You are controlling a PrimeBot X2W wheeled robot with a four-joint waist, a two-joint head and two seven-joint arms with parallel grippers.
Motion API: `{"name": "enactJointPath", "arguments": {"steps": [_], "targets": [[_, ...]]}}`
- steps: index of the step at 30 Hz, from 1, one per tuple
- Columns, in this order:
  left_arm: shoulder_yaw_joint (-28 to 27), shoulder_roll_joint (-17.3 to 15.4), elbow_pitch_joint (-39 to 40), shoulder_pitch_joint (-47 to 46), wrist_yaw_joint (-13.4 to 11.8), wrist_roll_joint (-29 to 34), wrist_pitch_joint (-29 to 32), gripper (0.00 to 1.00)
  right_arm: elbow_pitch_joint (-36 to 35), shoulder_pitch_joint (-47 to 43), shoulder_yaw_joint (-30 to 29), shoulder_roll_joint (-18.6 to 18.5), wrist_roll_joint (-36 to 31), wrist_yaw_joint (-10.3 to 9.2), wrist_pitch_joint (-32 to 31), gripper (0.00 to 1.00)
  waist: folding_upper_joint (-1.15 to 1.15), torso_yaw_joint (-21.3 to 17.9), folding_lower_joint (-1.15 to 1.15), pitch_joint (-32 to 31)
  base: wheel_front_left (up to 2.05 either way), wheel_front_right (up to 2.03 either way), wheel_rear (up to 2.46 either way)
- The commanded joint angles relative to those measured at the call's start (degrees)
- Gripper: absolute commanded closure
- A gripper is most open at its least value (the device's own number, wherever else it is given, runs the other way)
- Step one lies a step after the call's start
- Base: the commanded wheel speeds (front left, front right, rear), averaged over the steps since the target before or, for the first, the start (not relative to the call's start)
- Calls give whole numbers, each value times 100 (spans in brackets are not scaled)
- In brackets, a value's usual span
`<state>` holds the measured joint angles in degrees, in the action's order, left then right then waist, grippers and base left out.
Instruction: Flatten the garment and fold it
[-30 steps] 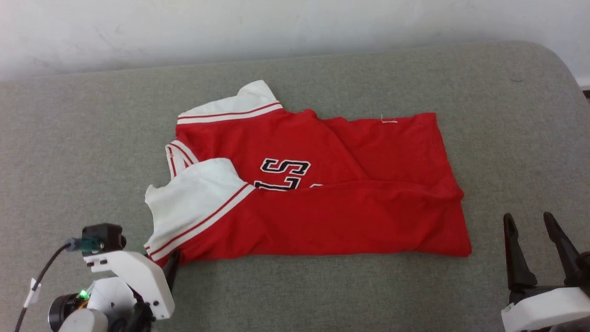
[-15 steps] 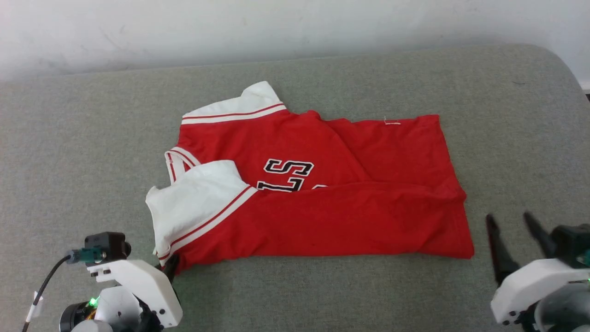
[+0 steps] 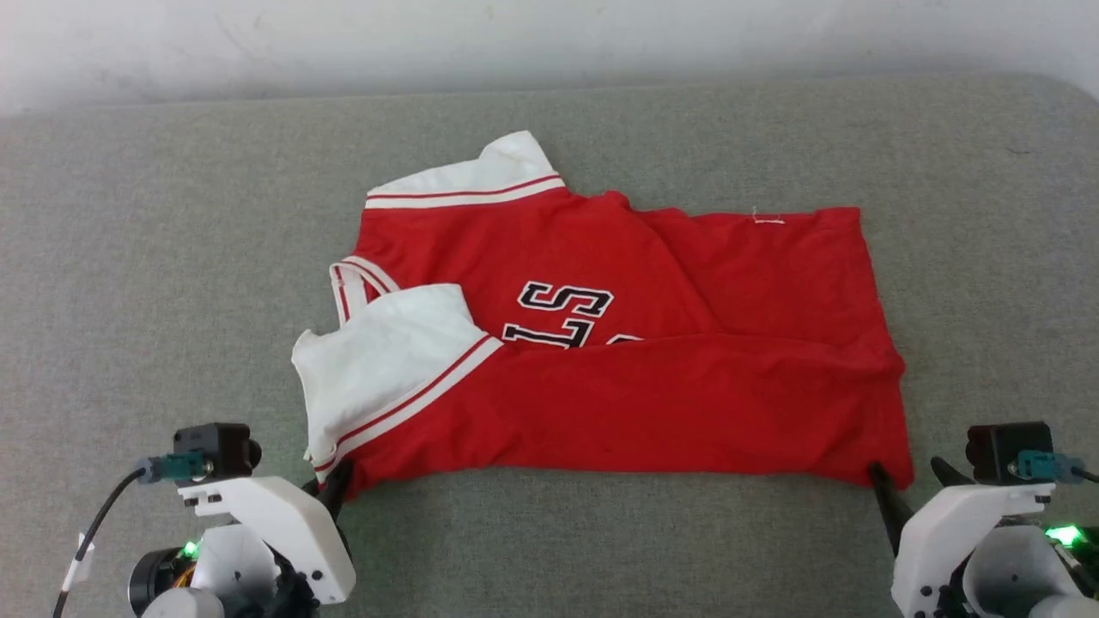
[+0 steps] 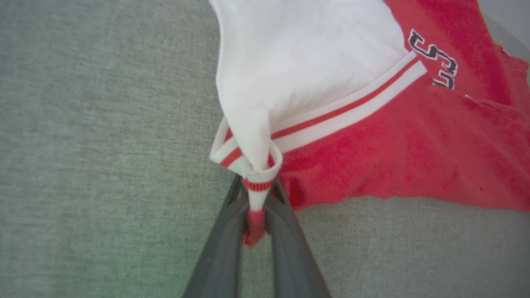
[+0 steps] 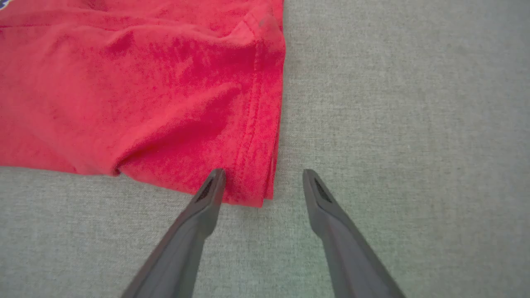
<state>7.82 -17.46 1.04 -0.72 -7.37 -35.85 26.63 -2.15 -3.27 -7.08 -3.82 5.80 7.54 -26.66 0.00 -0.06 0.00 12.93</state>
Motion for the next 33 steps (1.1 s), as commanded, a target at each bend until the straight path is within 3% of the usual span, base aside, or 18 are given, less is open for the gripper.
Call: {"name": "enactJointPath", "arguments": {"steps": [1, 2, 3, 4, 5, 11, 19, 28, 33], "targets": [[6, -18, 7, -71, 29, 24, -38, 100, 60, 125, -2, 11, 12, -5, 29, 0, 0, 20, 0, 36, 0, 0, 0], [5, -25, 13, -79, 29, 26, -43, 100, 115, 174, -3, 14, 9, -5, 40, 0, 0, 22, 0, 57, 0, 0, 0], [7, -33, 15, -86, 27, 32, -44, 100, 181, 217, -5, 18, 8, -5, 23, 8, 0, 24, 0, 74, 0, 0, 0], [16, -40, 15, -93, 26, 39, -37, 100, 243, 256, -15, 23, 19, -5, -5, 84, 0, 27, 0, 90, 0, 0, 0], [26, -44, 14, -101, 27, 38, -26, 100, 296, 292, -31, 29, 30, -5, -33, 100, 0, 31, 0, 104, 0, 0, 0], [-10, -66, 67, -91, 35, -51, 11, 100, 300, 401, -123, 60, 140, -5, -135, 100, 0, 10, 0, 62, 0, 0, 0], [-265, -122, 547, 352, -44, -266, -31, 100, -223, 268, -274, -28, 274, -5, -302, 100, 0, -47, 0, -251, 0, 0, 0], [-270, -322, 1370, 1346, -220, -503, 575, 100, -932, -405, -564, -31, 518, -5, -869, 100, 0, -17, 0, -408, 0, 0, 0], [-312, -265, 1530, 1672, -308, -623, 616, 100, -1177, -766, -720, 6, 595, -5, -1162, 100, 0, 12, 0, -341, 0, 0, 0]]}}
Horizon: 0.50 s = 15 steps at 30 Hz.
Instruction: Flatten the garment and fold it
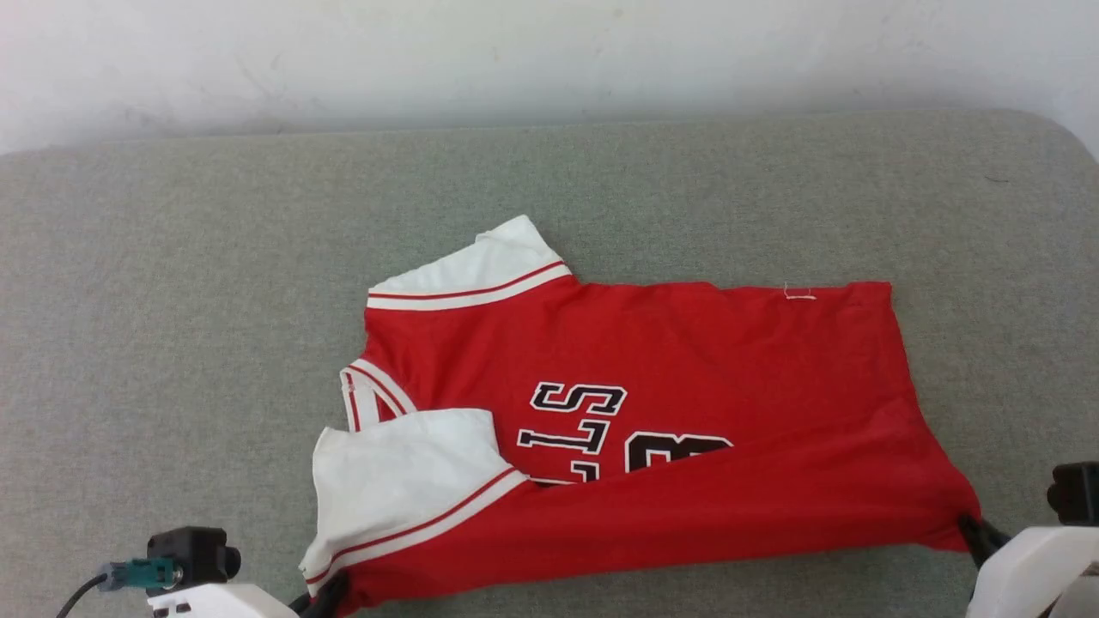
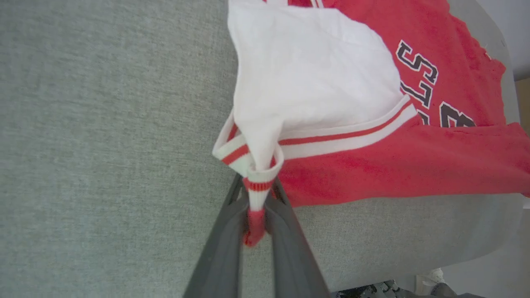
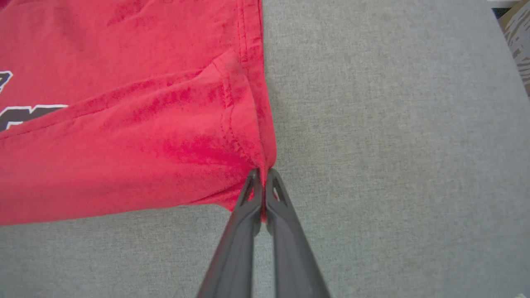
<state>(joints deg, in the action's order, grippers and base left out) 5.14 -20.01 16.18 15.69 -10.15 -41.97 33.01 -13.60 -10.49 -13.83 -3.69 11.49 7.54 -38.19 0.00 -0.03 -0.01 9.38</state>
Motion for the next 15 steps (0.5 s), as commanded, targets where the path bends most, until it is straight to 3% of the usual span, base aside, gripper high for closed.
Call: {"name": "enactJointPath", "arguments": {"steps": [1, 8, 9, 10, 12, 13, 14, 15], "targets": [[-44, -10, 16, 31, -30, -11, -22, 100, -32, -44, -45, -7, 26, -5, -8, 100, 0, 9, 1, 15, 0, 0, 0], [-34, 193, -264, -54, 25, -135, -228, 100, 53, -223, 40, 38, -8, -5, -67, 100, 0, 16, 1, 40, 0, 0, 0], [-62, 230, -342, -118, 17, -102, -343, 90, 98, -201, 81, 40, -8, -5, 0, 100, 0, 16, 1, 39, 0, 0, 0], [-86, 277, -422, -189, 17, -78, -463, 64, 134, -166, 97, 44, -19, -5, 90, 97, 0, 14, 1, 36, 0, 0, 0], [-58, 333, -605, -295, 54, -48, -585, 44, 263, -124, 154, 51, -54, -5, 196, 60, 0, 10, 1, 18, 0, 0, 0], [-35, 363, -681, -340, 81, -54, -621, 25, 323, -97, 186, 54, -56, -5, 265, 15, 0, 9, 1, 11, 0, 0, 0], [-21, 395, -746, -379, 106, -69, -657, 7, 390, -68, 196, 57, -47, -5, 345, 0, 0, 9, 1, 4, 0, 0, 0], [-8, 414, -804, -409, 126, -75, -682, 0, 461, -50, 210, 59, -50, -5, 403, 0, 0, 13, 1, -5, 0, 0, 0]]}}
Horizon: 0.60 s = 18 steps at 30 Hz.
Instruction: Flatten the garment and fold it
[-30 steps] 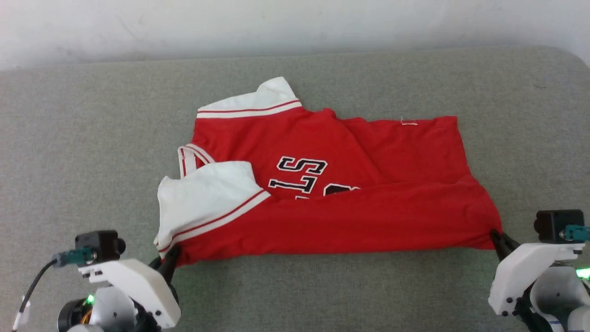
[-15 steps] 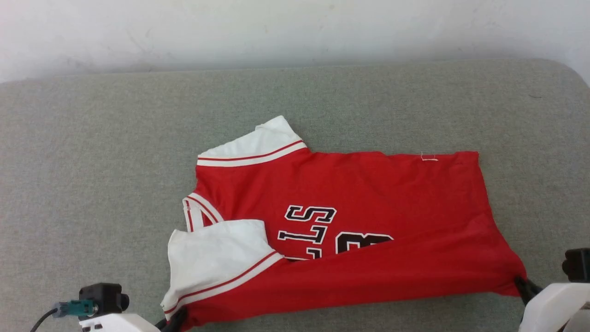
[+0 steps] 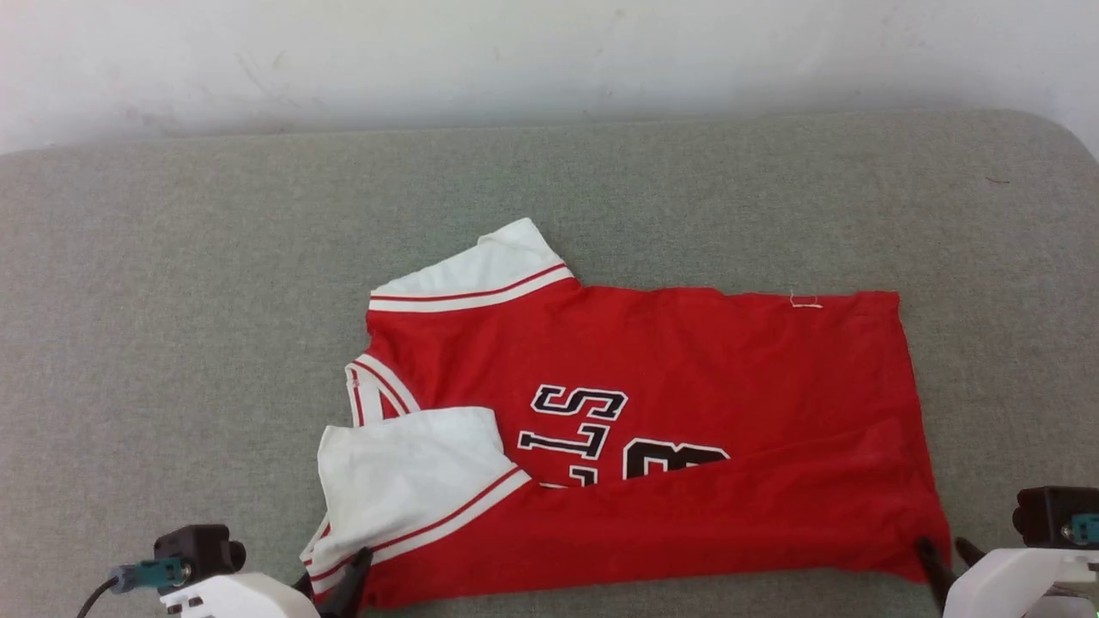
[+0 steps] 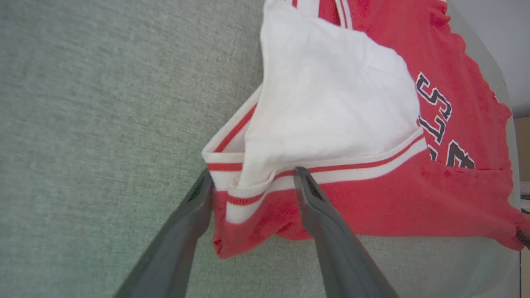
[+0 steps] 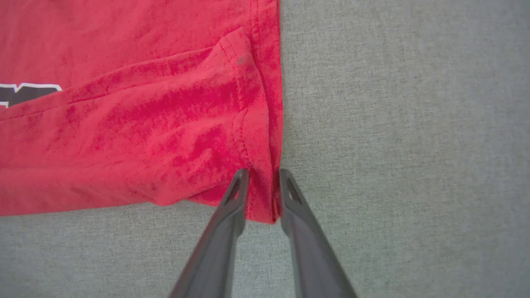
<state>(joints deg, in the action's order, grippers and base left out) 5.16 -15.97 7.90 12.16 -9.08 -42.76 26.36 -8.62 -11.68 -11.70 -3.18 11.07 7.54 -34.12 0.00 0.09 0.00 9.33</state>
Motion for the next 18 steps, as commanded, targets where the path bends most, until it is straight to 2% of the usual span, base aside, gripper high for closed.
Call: {"name": "enactJointPath", "arguments": {"steps": [1, 6, 10, 14, 18], "targets": [[6, 20, -28, -78, 37, 2, -32, 0, 27, 82, 10, 10, -6, -5, 47, 0, 0, 5, 0, -9, 0, 0, 0], [-72, 82, -77, -48, 17, -39, -182, 0, 128, 142, -18, 17, 13, -5, 294, 0, 0, 15, 0, -33, 0, 0, 0], [-352, 115, 283, 40, -54, -38, -540, 0, -117, 177, -152, 22, 23, -5, 488, 0, 0, -3, 0, -40, 0, 0, 0], [-678, 46, 820, -166, -44, 367, -1381, 0, -594, 401, -257, 26, -205, -5, 1176, 0, 0, -53, 0, 10, 0, 0, 0], [-663, -240, 1031, -865, 220, 1105, -2277, 0, -889, 665, -76, 28, -410, -5, 1892, 0, 0, -121, 0, 166, 0, 0, 0]]}}
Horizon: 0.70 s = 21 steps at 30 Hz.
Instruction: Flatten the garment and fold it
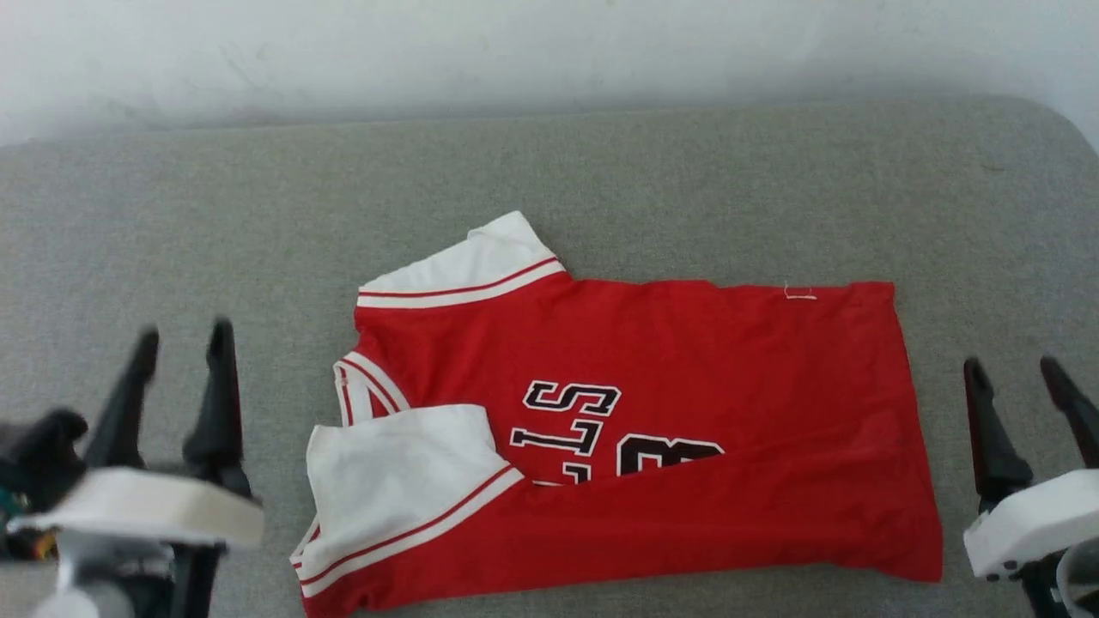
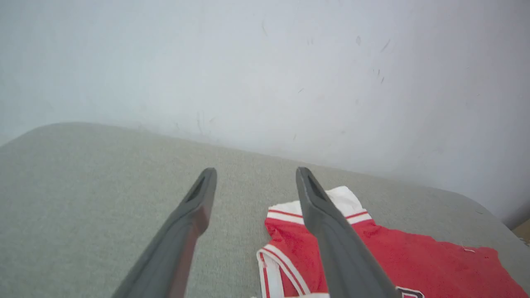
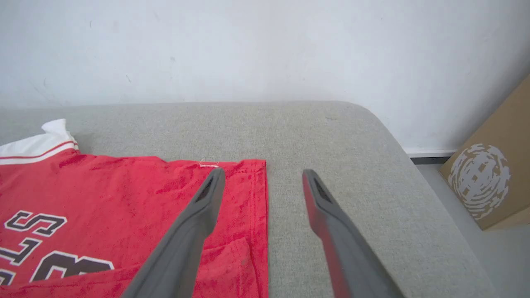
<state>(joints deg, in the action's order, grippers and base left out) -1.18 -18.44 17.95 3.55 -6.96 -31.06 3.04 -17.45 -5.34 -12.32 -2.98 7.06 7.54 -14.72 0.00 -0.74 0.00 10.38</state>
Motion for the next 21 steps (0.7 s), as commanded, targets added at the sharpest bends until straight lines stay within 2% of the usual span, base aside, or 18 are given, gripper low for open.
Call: {"name": "enactJointPath", "arguments": {"steps": [1, 3, 6, 11, 13, 16, 21], "targets": [[38, -89, 16, -253, 79, 144, -106, 0, -34, 91, 37, 8, -21, -5, 91, 0, 0, -55, 0, 112, 0, 0, 0], [164, -166, -98, -831, 192, 354, -305, 0, -80, 204, 149, 9, -65, -5, 317, 0, 0, -90, 0, 240, 0, 0, 0], [522, -461, -540, -1784, 493, 675, -140, 0, -93, 353, 256, 9, -88, -5, 524, 0, 0, -142, 0, 458, 0, 0, 0], [1253, -794, -1525, -3388, 1156, 807, 715, 0, -46, 544, 412, 10, -159, -5, 644, 0, 0, -270, 0, 825, 0, 0, 0], [1532, -807, -1947, -3903, 1300, 640, 1189, 0, -7, 605, 451, 10, -155, -5, 659, 0, 0, -328, 0, 953, 0, 0, 0], [1967, -924, -2488, -4527, 1409, 369, 1895, 0, 43, 687, 531, 10, -141, -5, 673, 0, 0, -425, 0, 1133, 0, 0, 0], [2609, -1109, -3045, -5089, 1441, -243, 2801, 0, 135, 806, 658, 10, -138, -5, 696, 0, 0, -594, 0, 1348, 0, 0, 0]]}}
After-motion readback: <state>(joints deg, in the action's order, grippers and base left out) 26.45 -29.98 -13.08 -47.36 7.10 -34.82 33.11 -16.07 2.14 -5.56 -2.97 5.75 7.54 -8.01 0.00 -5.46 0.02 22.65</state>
